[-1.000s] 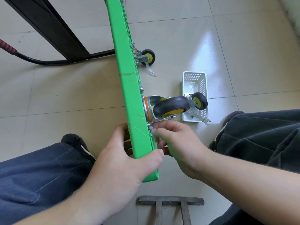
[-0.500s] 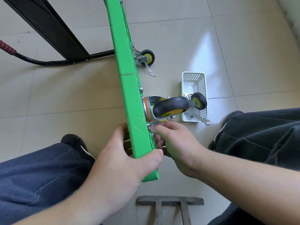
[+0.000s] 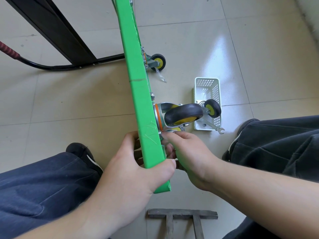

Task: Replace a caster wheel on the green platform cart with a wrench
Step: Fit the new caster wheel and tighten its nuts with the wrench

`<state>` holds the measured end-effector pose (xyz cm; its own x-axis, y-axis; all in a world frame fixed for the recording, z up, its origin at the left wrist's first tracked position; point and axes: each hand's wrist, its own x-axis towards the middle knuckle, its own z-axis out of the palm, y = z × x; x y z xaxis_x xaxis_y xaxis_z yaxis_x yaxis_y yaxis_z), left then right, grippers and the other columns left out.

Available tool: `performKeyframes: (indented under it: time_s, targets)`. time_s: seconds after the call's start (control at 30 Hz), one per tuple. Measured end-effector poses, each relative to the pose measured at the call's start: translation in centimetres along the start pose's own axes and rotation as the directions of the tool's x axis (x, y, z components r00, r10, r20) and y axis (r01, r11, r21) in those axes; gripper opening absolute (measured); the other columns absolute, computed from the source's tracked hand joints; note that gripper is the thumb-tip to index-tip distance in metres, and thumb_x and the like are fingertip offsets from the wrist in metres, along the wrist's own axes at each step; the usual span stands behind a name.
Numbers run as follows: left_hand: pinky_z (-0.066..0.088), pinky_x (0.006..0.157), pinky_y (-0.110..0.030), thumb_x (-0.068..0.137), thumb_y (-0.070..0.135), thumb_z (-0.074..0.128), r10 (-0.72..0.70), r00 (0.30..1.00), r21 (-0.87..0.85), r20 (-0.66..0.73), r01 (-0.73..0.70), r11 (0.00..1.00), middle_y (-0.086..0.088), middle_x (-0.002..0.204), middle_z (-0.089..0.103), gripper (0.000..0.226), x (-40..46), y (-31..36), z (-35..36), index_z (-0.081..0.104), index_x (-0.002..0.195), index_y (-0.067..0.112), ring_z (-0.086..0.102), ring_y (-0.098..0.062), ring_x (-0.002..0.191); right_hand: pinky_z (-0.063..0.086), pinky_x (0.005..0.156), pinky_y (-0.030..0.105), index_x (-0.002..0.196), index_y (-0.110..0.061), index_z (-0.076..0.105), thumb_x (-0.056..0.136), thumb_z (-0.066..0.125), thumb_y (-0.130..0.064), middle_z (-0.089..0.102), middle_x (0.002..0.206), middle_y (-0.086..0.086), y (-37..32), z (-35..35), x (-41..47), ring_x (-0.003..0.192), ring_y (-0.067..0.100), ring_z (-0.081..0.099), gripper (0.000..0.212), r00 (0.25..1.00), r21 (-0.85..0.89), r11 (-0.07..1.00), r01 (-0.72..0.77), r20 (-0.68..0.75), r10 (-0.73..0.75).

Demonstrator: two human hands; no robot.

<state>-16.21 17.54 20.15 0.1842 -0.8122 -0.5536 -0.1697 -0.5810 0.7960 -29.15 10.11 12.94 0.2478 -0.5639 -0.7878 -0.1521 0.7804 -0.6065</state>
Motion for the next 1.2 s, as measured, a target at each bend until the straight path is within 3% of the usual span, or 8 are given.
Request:
performKeyframes:
  time_s: [0.13,0.3,0.43,0.6,0.7,0.87,1.07,1.2]
  targets:
    - [0.051,0.063,-0.009,0.074,0.033,0.088,0.004,1.000,0.002,0.009,-0.004,1.000,0.023,0.093,0.076,0.046,0.0,0.0,0.0,0.061,0.111,0.038,0.071,0.004,0.082,0.039,0.050,0.023,0.096,-0.007,0.070,0.094,0.061,-0.013,0.053,0.066,0.001,0.3,-0.1,-0.2,0.049,0.009,0.044,0.011,0.997,0.027,0.996,0.080,-0.018,-0.080]
    - [0.053,0.065,-0.011,0.063,0.040,0.076,0.000,1.000,0.005,0.003,0.000,1.000,0.022,0.096,0.076,0.050,0.1,-0.1,-0.1,0.060,0.110,0.041,0.072,0.002,0.085,0.042,0.051,0.025,0.094,-0.005,0.067,0.094,0.068,-0.024,0.052,0.070,0.006,0.1,-0.1,-0.1,0.054,0.014,0.046,0.019,0.998,-0.008,0.998,0.059,-0.016,-0.059]
    - [0.051,0.063,-0.009,0.072,0.037,0.088,-0.001,1.000,-0.002,0.002,0.001,1.000,0.023,0.094,0.076,0.047,0.1,0.0,0.0,0.061,0.111,0.038,0.071,0.004,0.083,0.041,0.048,0.022,0.090,-0.011,0.067,0.095,0.066,-0.019,0.052,0.069,0.004,0.1,0.0,-0.1,0.048,0.011,0.046,0.009,0.999,0.010,0.999,0.047,-0.014,-0.047]
    - [0.053,0.065,-0.011,0.065,0.040,0.078,0.005,1.000,0.009,0.010,-0.005,1.000,0.021,0.096,0.076,0.051,0.2,-0.3,-0.1,0.060,0.112,0.040,0.072,0.002,0.085,0.043,0.049,0.020,0.100,-0.010,0.074,0.095,0.070,-0.017,0.063,0.084,0.011,0.2,0.2,-0.4,0.046,0.007,0.047,0.010,0.992,0.004,0.993,0.121,-0.021,-0.121]
    - [0.056,0.068,-0.014,0.064,0.040,0.076,0.002,1.000,0.008,0.015,-0.002,1.000,0.021,0.097,0.076,0.051,0.1,-0.3,-0.1,0.060,0.113,0.039,0.073,0.001,0.086,0.051,0.055,0.029,0.099,-0.013,0.073,0.095,0.069,-0.023,0.067,0.087,0.015,0.4,0.3,-0.1,0.052,0.012,0.056,0.012,0.990,-0.054,0.988,0.141,-0.022,-0.143]
    - [0.054,0.064,-0.013,0.063,0.040,0.076,-0.009,1.000,0.010,0.005,0.009,1.000,0.018,0.095,0.076,0.051,0.2,-0.4,-0.1,0.060,0.112,0.038,0.072,-0.001,0.084,0.059,0.086,0.056,0.095,-0.016,0.072,0.089,0.065,-0.045,0.072,0.103,0.021,0.8,0.4,0.2,0.082,0.033,0.075,0.031,0.983,-0.173,0.969,0.179,-0.015,-0.184]
    - [0.054,0.065,-0.013,0.074,0.032,0.085,-0.003,1.000,0.023,-0.004,0.003,1.000,0.020,0.094,0.076,0.045,0.2,-0.3,-0.1,0.060,0.112,0.038,0.072,0.001,0.083,0.052,0.062,0.037,0.098,-0.012,0.070,0.096,0.064,-0.028,0.065,0.084,0.016,1.0,0.2,0.2,0.055,0.013,0.061,0.017,0.984,-0.121,0.978,0.171,-0.027,-0.175]
    - [0.053,0.063,-0.011,0.071,0.043,0.084,0.001,1.000,0.021,-0.009,-0.001,1.000,0.020,0.095,0.075,0.046,0.2,-0.3,-0.1,0.060,0.111,0.039,0.071,0.001,0.083,0.056,0.070,0.051,0.100,-0.022,0.073,0.093,0.067,-0.026,0.070,0.097,0.022,1.3,0.4,0.0,0.070,0.021,0.062,0.010,0.967,-0.146,0.960,0.239,-0.057,-0.250]
